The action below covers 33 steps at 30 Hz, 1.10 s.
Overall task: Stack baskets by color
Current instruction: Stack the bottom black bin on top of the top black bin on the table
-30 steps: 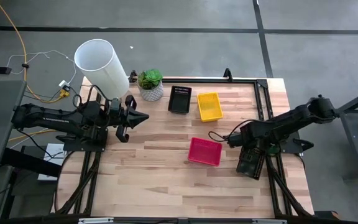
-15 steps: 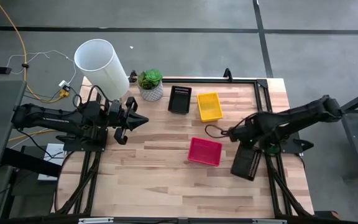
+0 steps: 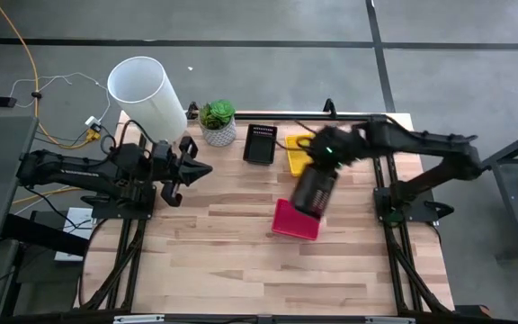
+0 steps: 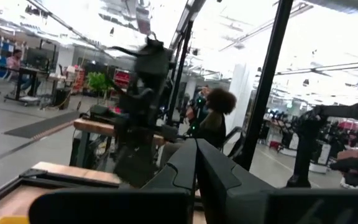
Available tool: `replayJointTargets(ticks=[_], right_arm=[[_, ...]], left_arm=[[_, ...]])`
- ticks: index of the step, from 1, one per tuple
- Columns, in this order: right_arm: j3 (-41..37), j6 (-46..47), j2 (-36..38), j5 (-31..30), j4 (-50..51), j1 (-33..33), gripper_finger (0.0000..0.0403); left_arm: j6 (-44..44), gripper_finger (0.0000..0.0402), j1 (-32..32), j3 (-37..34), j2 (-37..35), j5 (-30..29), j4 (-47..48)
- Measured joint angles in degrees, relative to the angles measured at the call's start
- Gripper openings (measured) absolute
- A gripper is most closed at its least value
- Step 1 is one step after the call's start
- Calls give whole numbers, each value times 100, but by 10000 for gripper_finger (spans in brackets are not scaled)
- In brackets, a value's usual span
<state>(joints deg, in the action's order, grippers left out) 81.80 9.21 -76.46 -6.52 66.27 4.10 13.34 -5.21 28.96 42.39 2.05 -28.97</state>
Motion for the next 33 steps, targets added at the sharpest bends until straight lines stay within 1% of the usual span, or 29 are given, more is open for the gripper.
replayJointTargets(ticks=[3, 10, 13, 17, 21, 24, 29, 33], right_arm=[[658, -609, -618, 32, -317, 365, 0], [2269, -1834, -2156, 358, -1136, 1044, 0], [2910, -2167, -2848, 524, -1183, 1294, 0], [3526, -2577, -3638, 653, -1169, 1529, 0], [3943, -3037, -4236, 607, -1122, 1748, 0], [4166, -3238, -4543, 586, -1110, 1962, 0], [4308, -3486, -4806, 555, -887, 2268, 0], [4308, -3562, -4900, 723, -703, 2374, 0]], left_arm=[[2, 0, 0, 36, 0, 25, -37], [0, 0, 0, 36, 2, 39, -42], [0, 0, 0, 36, 0, 19, -42], [0, 0, 0, 36, 2, 8, -42], [0, 0, 0, 36, 2, 6, -42], [0, 0, 0, 36, 2, 7, -43], [2, 0, 0, 36, 2, 6, -42], [2, 0, 1, 36, 0, -23, -42]])
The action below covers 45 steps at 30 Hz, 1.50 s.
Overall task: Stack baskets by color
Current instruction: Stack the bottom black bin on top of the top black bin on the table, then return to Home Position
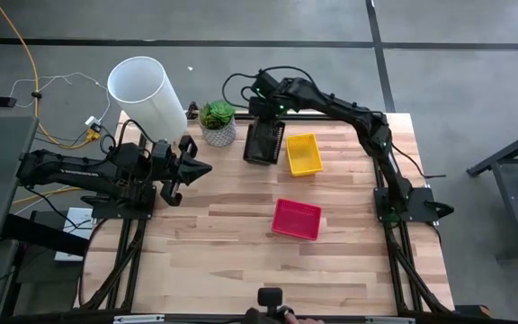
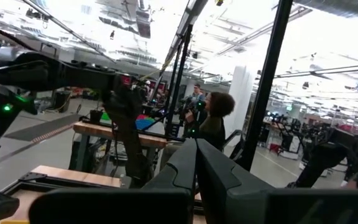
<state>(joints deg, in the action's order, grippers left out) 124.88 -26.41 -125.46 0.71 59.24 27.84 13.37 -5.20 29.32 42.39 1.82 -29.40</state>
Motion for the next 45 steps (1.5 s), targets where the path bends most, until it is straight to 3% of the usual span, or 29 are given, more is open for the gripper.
replayJointTargets(ticks=[19, 22, 30, 34, 38, 45], right_arm=[[-2, -652, -146, 149, 230, 26, 11], [-2, -728, -146, 191, 236, 26, 40], [-4, -715, -130, 212, 223, 26, 165], [-4, -707, -43, 242, 240, 26, 195], [-4, -706, 127, 334, 636, 47, 198], [-9, -247, 556, 1027, 1947, 216, 171]], left_arm=[[-2, 0, 1, 0, 2, -122, 18], [-2, 0, 1, 0, 2, -122, 21], [-2, 0, 1, 0, 2, -122, 28], [-2, 0, 1, 0, 2, -119, 106], [-2, 0, 1, 0, 2, -103, 110], [-195, 0, 1, 2, 2, -128, 134]])
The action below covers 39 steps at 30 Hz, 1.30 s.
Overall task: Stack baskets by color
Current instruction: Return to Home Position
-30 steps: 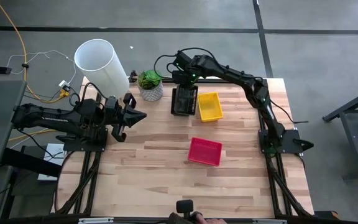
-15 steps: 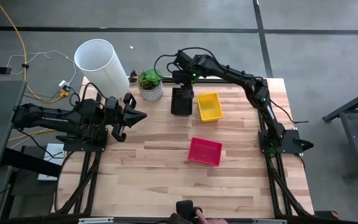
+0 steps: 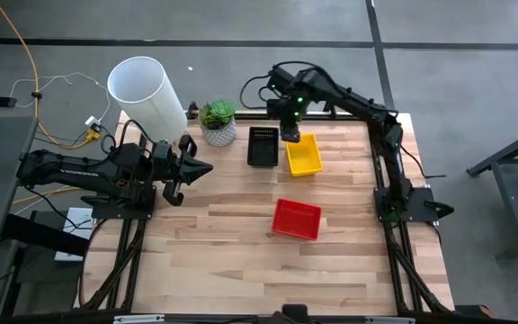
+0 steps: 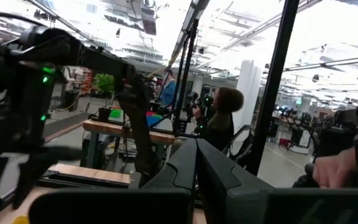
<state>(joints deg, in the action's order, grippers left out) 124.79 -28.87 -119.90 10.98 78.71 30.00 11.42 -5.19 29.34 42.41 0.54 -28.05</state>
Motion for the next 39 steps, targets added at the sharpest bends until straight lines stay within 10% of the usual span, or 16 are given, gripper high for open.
replayJointTargets(ticks=[12, 31, 39], right_arm=[[-4, 220, 643, 1193, 790, -132, 77], [-34, 859, 1794, 1065, 951, -755, 1], [-3563, 1944, 3951, 897, -1631, -1058, 0]], left_arm=[[-7, 0, -2, 0, 0, -10, 18], [-114, 0, -2, 0, 0, -11, 132], [-111, 0, -2, 0, 0, -11, 129]])
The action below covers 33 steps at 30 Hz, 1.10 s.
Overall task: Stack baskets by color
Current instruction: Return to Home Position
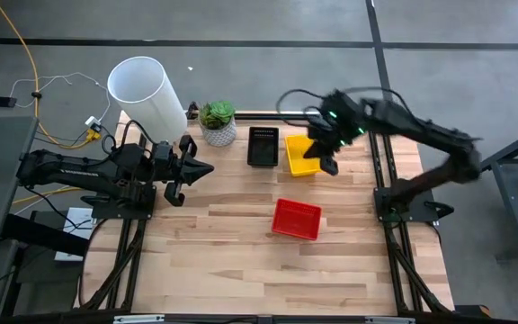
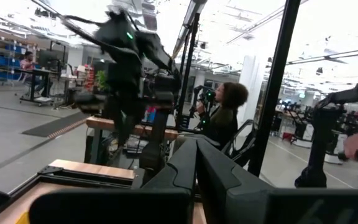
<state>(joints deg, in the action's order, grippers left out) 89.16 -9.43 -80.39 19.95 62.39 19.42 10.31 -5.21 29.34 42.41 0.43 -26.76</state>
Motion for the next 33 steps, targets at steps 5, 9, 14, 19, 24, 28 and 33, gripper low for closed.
replayJointTargets(ticks=[5, 9, 14, 19, 24, 28, 33], right_arm=[[-2317, 1514, 1725, -100, -2162, -222, 0], [-3663, 2411, 2829, -660, -4165, -567, 0], [-4772, 2750, 3521, -1093, -6193, -836, 0], [-5039, 2863, 3615, -1074, -6734, -899, 0], [-4976, 2714, 3617, -1069, -6745, -896, 0], [-4957, 2711, 3614, -1067, -6740, -896, 0], [-4957, 2696, 3614, -1065, -6739, -896, 0]], left_arm=[[0, 0, 2, 0, 0, -105, 0], [0, 0, 0, 0, 0, -111, 0], [0, 0, 0, 0, 0, -111, -1], [0, 0, 0, 0, 0, -110, -2], [0, 0, 0, 0, 0, -109, 0], [0, 0, 0, 0, 0, -111, -2], [0, 0, 0, 0, 0, -111, 0]])
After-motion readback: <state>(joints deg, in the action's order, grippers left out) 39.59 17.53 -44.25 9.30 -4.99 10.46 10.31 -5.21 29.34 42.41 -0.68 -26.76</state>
